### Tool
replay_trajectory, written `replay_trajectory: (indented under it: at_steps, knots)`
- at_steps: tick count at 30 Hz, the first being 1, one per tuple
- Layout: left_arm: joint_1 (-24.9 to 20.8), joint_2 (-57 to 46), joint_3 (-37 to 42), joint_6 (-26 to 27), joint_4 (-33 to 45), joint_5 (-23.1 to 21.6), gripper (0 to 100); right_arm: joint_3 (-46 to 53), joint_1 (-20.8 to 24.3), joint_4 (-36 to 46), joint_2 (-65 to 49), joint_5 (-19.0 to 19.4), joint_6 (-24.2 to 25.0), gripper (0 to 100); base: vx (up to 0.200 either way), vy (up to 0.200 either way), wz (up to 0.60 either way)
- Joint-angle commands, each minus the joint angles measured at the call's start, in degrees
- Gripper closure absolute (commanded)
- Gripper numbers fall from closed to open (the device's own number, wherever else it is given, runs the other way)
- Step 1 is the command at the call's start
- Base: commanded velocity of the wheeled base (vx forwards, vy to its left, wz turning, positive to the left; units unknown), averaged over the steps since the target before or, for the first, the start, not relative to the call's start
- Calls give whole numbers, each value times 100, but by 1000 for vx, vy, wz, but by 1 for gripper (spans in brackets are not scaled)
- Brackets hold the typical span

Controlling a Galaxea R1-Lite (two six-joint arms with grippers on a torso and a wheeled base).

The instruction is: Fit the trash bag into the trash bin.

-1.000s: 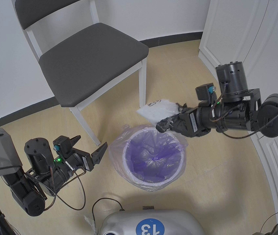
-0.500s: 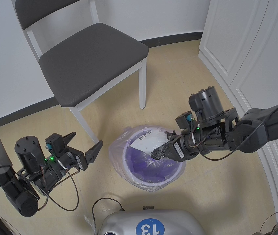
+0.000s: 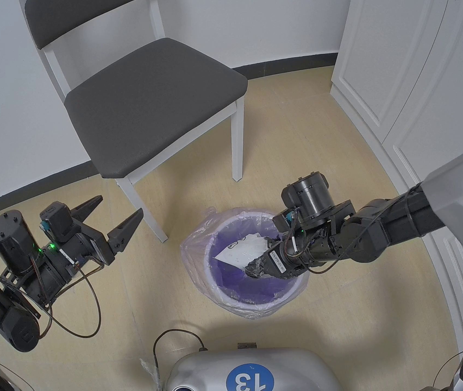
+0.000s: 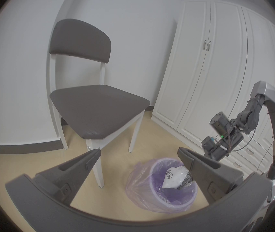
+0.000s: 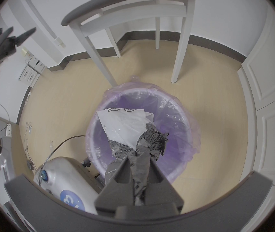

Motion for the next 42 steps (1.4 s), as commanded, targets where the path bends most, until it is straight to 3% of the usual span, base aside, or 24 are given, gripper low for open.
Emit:
replay_trajectory:
  at_steps: [1,16,20,25,29,37,42]
  knots:
    - [51,-153,13,1,-105,-13,0,-185,-125,-12,393,1,-10,100,0,0,0]
    - [60,-100,5,1,-105,-13,0,-300,-441,41,533,-166,-19,100,0,0,0]
    - [60,-100,5,1,-105,-13,0,-458,-230,32,612,-210,-19,100,0,0,0]
    - [51,-118,5,1,-105,-13,0,-625,148,49,683,-615,-72,100,0,0,0]
    - [60,-74,5,1,-105,-4,0,-783,385,172,683,-702,-212,100,0,0,0]
    - [60,-38,5,-8,-105,5,0,-1143,657,427,858,-966,-353,100,0,0,0]
    - [42,-21,57,-8,-105,5,0,-1143,596,691,797,-1116,-344,100,0,0,0]
